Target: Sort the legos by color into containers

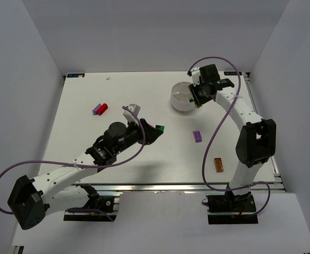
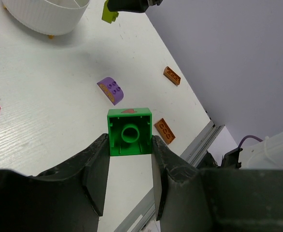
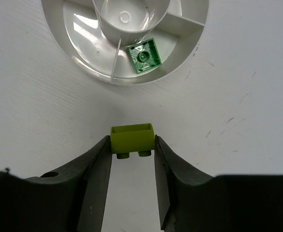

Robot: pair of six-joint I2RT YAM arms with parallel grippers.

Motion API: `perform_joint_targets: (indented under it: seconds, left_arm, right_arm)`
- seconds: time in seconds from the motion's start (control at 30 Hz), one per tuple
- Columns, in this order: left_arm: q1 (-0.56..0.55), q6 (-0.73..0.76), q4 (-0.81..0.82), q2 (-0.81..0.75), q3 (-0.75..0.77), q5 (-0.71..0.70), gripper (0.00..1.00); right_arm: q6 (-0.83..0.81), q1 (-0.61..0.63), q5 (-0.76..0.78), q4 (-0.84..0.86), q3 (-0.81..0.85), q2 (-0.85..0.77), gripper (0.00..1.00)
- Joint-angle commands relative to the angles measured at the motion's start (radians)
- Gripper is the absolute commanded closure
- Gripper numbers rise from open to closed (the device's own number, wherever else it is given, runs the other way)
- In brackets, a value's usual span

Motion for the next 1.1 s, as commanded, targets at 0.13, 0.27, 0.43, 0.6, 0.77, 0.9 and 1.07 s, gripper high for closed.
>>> perform_joint_targets:
  seconds: [0.13,0.27,0.43,0.6,0.77,0.9,1.07]
  left_arm:
    - [0.002,-0.017,0.030,-0.033,0.013,-0.008,1.00]
    - [0.002,-0.019,0.028,-0.043,0.004,-0.006,1.00]
    - [0.004,-0.022,0.028,-0.046,-0.001,-0.006,1.00]
    - [0.002,-0.022,0.031,-0.044,-0.004,-0.008,1.00]
    - [0.004,-0.022,0.033,-0.044,-0.004,-0.008,1.00]
    - [0.002,-0.022,0.031,-0.044,-0.004,-0.008,1.00]
    - [0.002,-0.022,0.033,-0.046,-0.004,-0.011,1.00]
  right_arm:
    - [0.001,-0.007,-0.019,-0.025,0.085,0.040,1.00]
    - [-0.001,-0.007,-0.019,-0.020,0.079,0.037,1.00]
    - [0.002,-0.007,-0.024,-0.014,0.065,0.030,1.00]
    - [0.002,-0.007,-0.025,-0.013,0.064,0.027,1.00]
    - [0.002,-0.007,-0.030,-0.013,0.065,0.027,1.00]
    - [0.005,-0.007,-0.034,-0.013,0.064,0.026,1.00]
    - [0.007,-0.013,-0.079,0.010,0.067,0.008,1.00]
